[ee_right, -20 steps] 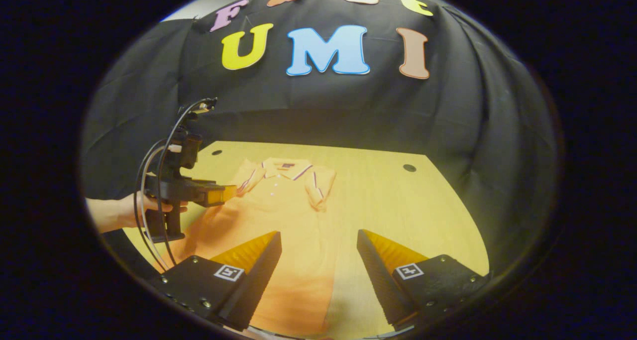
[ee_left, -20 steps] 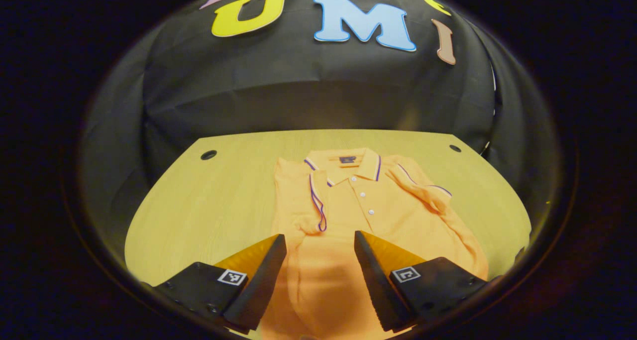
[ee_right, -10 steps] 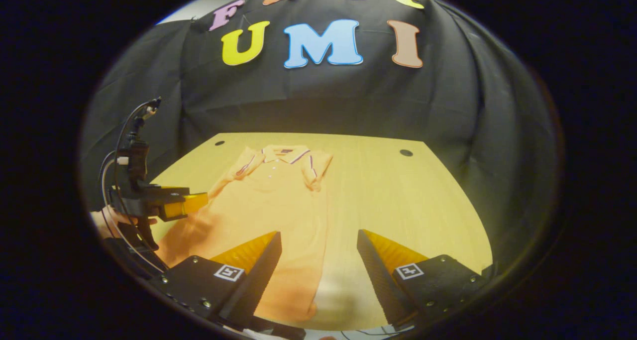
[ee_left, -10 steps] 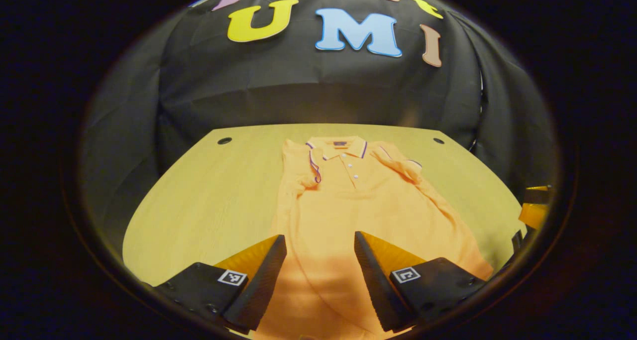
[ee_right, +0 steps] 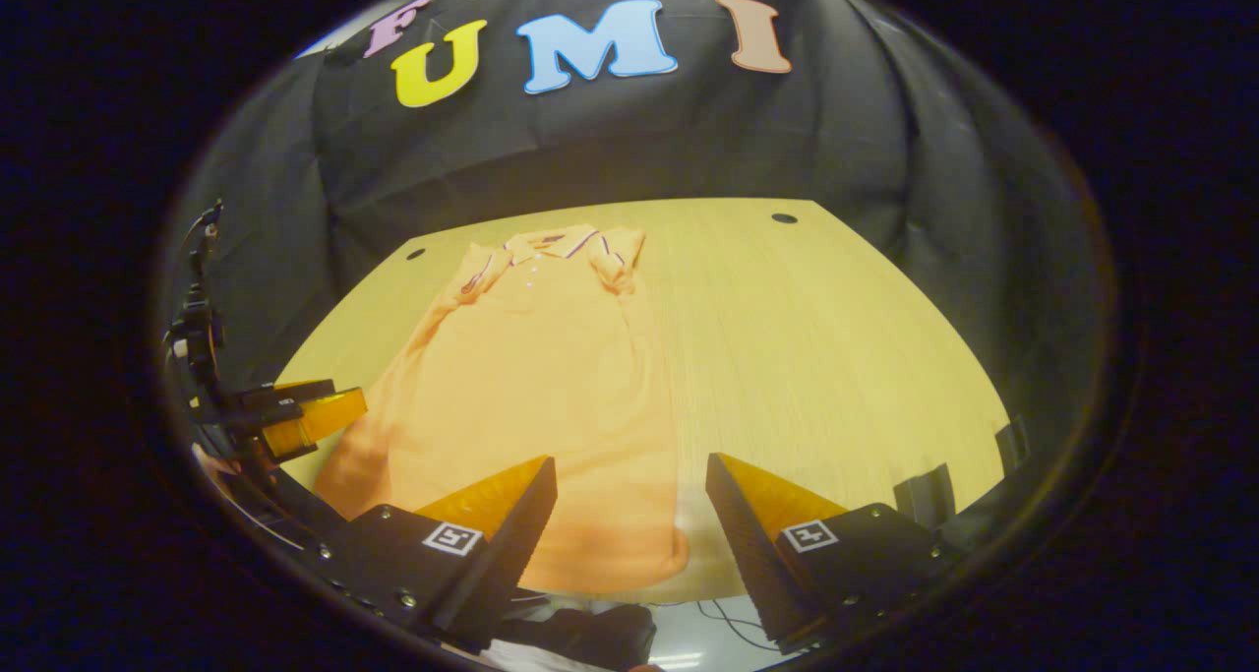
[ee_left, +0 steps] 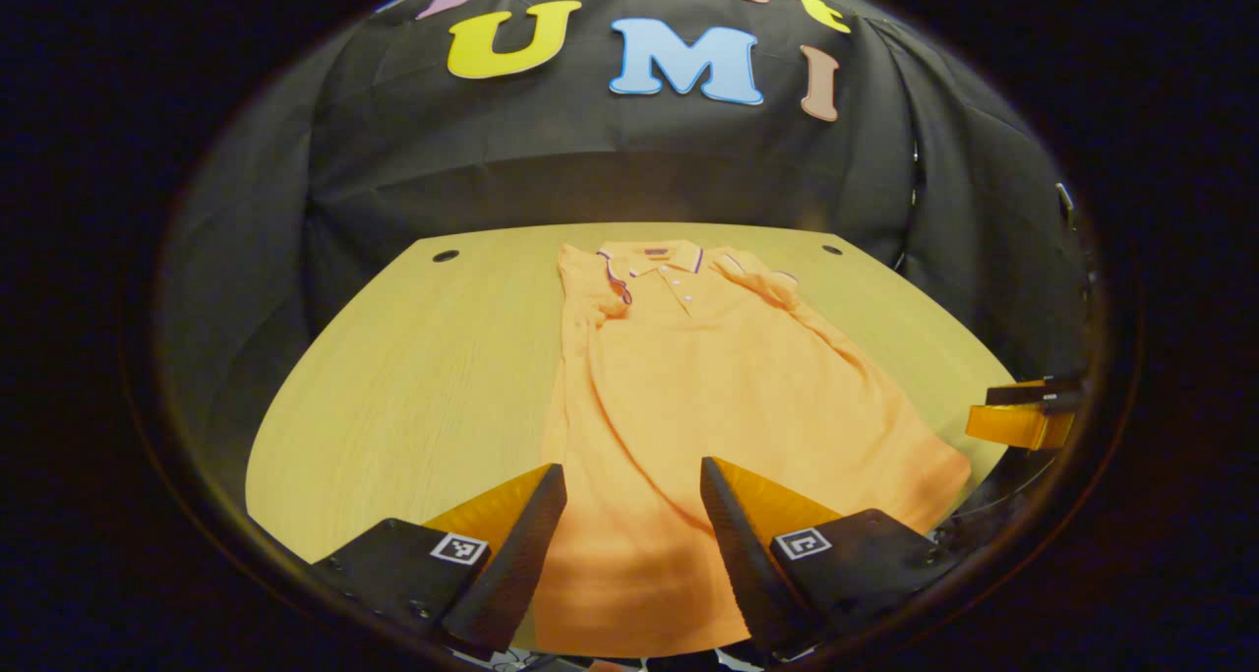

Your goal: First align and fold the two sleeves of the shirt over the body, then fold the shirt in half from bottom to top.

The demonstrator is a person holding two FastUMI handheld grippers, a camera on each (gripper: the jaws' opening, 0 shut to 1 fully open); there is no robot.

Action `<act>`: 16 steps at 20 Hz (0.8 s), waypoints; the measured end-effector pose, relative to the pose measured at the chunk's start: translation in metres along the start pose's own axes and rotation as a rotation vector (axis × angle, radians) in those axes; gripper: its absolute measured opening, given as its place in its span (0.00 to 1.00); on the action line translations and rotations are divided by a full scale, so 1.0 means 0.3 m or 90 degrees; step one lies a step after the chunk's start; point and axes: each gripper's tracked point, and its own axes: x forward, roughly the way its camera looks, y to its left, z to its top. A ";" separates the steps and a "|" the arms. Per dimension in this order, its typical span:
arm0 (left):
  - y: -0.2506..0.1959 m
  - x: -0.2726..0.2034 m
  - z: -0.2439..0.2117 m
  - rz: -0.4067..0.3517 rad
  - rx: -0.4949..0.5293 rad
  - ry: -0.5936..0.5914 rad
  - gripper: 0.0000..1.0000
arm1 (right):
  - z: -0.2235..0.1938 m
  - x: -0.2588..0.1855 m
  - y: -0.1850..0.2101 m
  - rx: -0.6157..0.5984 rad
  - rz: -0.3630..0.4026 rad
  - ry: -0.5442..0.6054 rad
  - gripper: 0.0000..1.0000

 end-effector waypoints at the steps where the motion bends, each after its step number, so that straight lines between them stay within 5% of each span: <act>1: 0.001 -0.020 -0.030 -0.006 0.010 0.006 0.92 | -0.031 0.002 0.000 0.006 -0.011 0.012 0.95; 8: 0.012 -0.133 -0.194 -0.030 0.045 0.034 0.92 | -0.169 -0.006 0.012 0.042 -0.037 0.071 0.95; 16: 0.076 -0.190 -0.315 0.003 -0.008 0.067 0.90 | -0.220 0.006 0.001 0.005 -0.044 0.097 0.96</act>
